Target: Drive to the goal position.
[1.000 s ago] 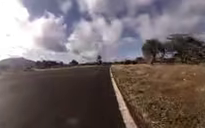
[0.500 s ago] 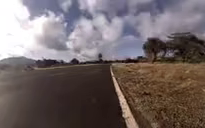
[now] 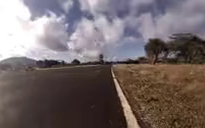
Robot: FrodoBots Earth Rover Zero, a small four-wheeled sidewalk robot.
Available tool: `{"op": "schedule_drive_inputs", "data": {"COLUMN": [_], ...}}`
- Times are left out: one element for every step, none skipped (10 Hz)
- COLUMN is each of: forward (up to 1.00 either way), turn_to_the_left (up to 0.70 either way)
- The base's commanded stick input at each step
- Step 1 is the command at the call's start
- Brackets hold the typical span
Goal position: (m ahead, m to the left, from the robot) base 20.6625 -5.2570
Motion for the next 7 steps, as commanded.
{"op": "schedule_drive_inputs", "data": {"forward": [0.50, 0.50, 0.50, 0.50, 0.50, 0.50, 0.50], "turn_to_the_left": [0.00, -0.50, -0.50, -0.50, -0.50, 0.00, 0.00]}}
